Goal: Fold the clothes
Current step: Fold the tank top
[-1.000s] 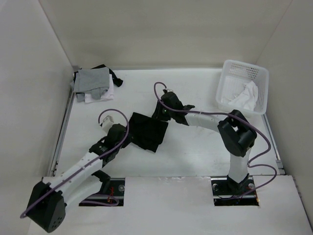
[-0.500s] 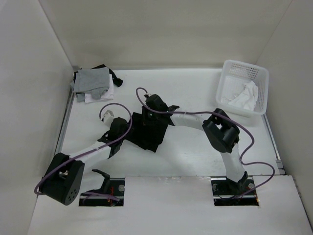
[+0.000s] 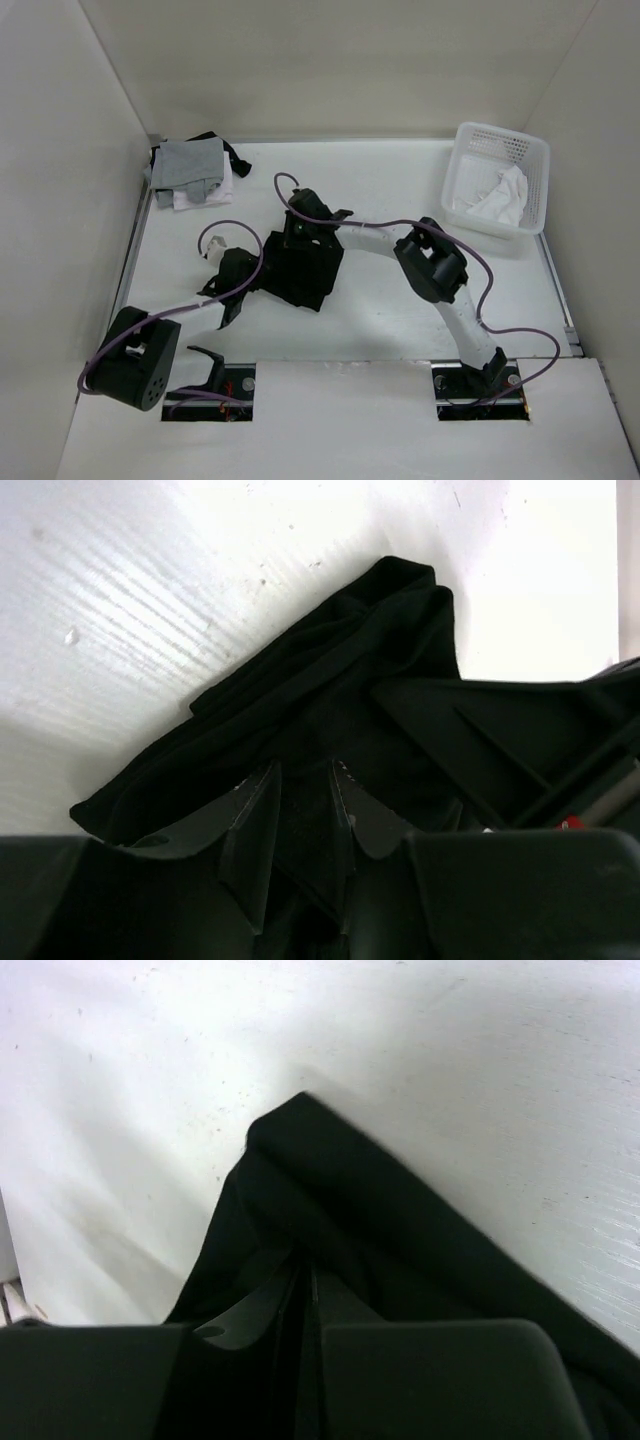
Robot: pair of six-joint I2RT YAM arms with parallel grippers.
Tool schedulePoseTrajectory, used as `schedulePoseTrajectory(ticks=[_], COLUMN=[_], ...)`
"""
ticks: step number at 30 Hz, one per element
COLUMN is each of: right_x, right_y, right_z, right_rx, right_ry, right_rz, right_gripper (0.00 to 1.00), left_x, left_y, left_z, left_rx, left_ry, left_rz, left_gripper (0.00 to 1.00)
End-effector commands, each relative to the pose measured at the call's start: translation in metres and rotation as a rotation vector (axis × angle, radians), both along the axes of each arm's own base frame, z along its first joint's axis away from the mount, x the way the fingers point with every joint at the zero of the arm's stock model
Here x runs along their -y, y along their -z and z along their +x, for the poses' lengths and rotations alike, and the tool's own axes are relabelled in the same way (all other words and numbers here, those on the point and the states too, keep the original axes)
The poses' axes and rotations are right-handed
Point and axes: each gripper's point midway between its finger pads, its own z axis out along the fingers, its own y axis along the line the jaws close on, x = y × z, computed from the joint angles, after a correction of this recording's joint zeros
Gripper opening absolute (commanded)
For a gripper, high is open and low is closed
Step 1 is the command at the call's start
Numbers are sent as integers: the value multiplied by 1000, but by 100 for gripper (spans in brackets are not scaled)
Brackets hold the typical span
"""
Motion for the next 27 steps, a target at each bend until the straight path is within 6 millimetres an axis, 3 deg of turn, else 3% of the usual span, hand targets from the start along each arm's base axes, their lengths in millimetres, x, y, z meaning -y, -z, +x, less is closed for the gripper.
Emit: schedulePoseTrajectory(ticks=[1, 4, 7, 11, 13, 16, 21, 24, 27], right_x=[-10, -23, -27, -8, 8, 32, 58, 66, 72], right_y=[-17, -28, -54, -93, -101, -91, -45, -21, -4], right_z=[22, 27, 25, 8, -8, -34, -78, -92, -95], right_rx=[24, 8, -1, 45, 65, 54, -12, -37, -54], right_ry=[90, 78, 27, -5, -9, -3, -16, -11, 10], right_rz=[56, 156, 252, 310, 322, 319, 254, 216, 198], right_gripper=[13, 18, 23, 33, 39, 39, 19, 20, 24], left_x=[-8, -11, -9, -6, -6, -1, 7, 7, -6], left_y=[16, 11, -9, -42, -52, -53, -31, -19, -14], left_z=[-18, -19, -18, -19, -21, -25, -26, -29, -34], left_rx=[-57, -42, 17, 114, 148, 161, 116, 93, 77], left_ry=[-9, -17, -9, 2, 4, 18, 46, 50, 2], left_rz=[1, -4, -20, -18, 1, 24, 40, 40, 37], left_gripper=[25, 26, 29, 34, 35, 36, 36, 34, 30])
